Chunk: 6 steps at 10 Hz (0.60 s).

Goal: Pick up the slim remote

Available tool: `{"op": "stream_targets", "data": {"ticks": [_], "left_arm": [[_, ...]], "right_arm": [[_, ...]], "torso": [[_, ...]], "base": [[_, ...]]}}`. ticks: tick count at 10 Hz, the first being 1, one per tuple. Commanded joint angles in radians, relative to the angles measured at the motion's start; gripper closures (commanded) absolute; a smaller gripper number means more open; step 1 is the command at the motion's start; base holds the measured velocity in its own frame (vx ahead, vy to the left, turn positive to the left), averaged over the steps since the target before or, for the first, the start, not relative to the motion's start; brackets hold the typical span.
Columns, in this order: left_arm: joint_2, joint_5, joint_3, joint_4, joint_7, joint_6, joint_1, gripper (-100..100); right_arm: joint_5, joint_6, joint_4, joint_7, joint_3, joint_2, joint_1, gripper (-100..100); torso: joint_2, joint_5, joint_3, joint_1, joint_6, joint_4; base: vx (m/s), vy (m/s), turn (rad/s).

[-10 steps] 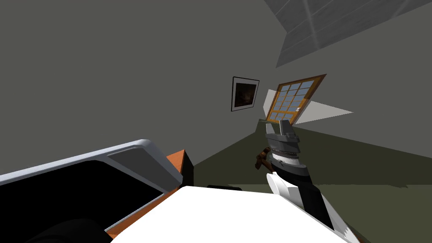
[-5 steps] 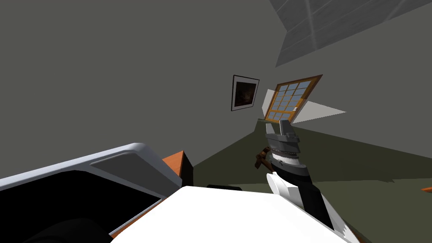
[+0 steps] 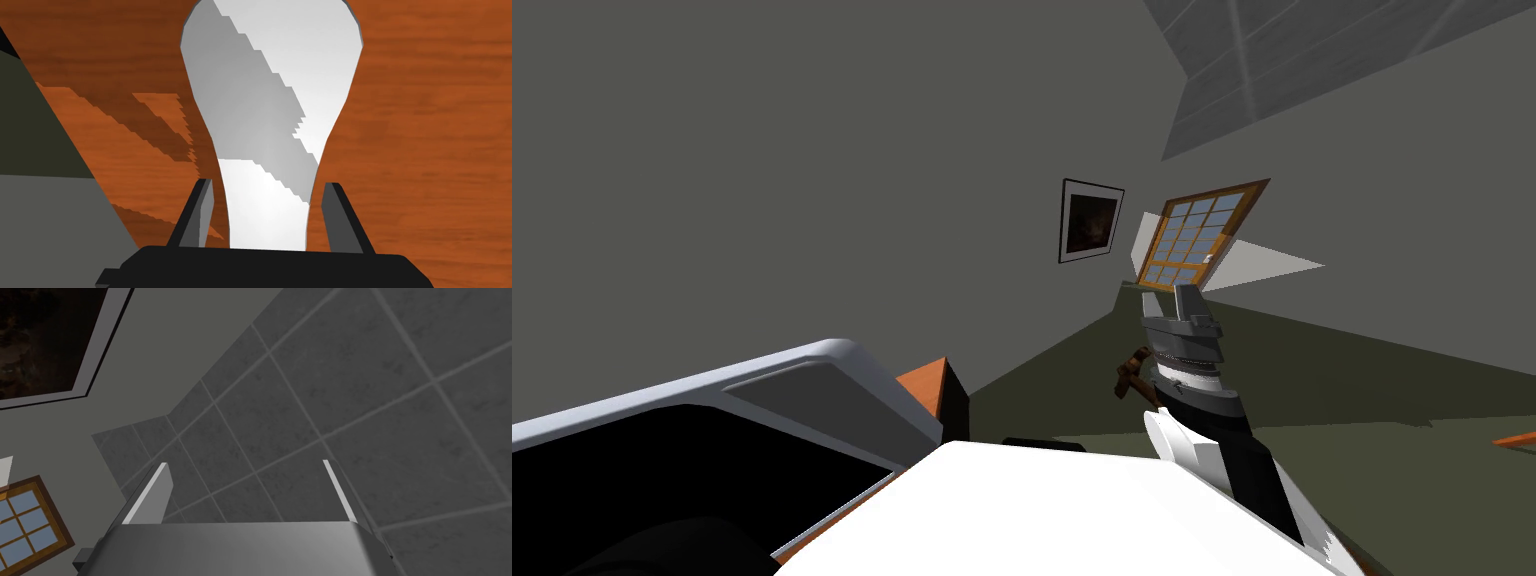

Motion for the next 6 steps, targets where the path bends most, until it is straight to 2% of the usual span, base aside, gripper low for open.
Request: {"op": "stream_targets", "data": {"ticks": [1,3,4,5,6], "left_arm": [[0.0,0.0,0.0,0.0,0.0,0.0,0.0,100],[0.0,0.0,0.0,0.0,0.0,0.0,0.0,100],[0.0,0.0,0.0,0.0,0.0,0.0,0.0,0],[0.031,0.012,-0.003,-0.026,0.0,-0.004,0.013,100],[0.052,0.019,-0.003,-0.041,0.0,-0.009,0.023,100]], "right_arm": [[0.0,0.0,0.0,0.0,0.0,0.0,0.0,0],[0.0,0.0,0.0,0.0,0.0,0.0,0.0,0],[0.0,0.0,0.0,0.0,0.0,0.0,0.0,0],[0.0,0.0,0.0,0.0,0.0,0.0,0.0,0],[0.0,0.0,0.0,0.0,0.0,0.0,0.0,0]], "torso": [[0.0,0.0,0.0,0.0,0.0,0.0],[0.0,0.0,0.0,0.0,0.0,0.0],[0.0,0.0,0.0,0.0,0.0,0.0],[0.0,0.0,0.0,0.0,0.0,0.0],[-0.001,-0.001,0.0,0.0,0.0,0.0]], "base": [[0.0,0.0,0.0],[0.0,0.0,0.0],[0.0,0.0,0.0],[0.009,0.013,0.042],[0.015,0.006,0.049]]}}
